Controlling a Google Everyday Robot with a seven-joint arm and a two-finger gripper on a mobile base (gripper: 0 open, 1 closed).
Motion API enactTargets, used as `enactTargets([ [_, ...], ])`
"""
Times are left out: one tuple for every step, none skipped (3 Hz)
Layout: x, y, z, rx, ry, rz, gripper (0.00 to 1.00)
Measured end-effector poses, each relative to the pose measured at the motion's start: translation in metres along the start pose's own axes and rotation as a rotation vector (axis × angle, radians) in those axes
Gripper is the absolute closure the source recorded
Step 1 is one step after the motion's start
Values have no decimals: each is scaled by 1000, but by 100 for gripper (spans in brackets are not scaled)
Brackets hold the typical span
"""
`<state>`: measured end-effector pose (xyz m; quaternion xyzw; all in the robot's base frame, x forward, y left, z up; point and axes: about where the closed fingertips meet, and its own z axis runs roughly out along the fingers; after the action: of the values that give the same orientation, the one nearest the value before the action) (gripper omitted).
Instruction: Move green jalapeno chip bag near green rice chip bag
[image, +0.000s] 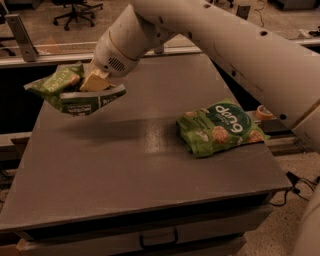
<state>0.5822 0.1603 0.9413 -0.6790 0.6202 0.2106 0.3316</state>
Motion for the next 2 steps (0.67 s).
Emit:
enactTargets([
  [16,-1,-3,-8,-7,5,100],
  [48,-23,-46,50,35,-18,100],
])
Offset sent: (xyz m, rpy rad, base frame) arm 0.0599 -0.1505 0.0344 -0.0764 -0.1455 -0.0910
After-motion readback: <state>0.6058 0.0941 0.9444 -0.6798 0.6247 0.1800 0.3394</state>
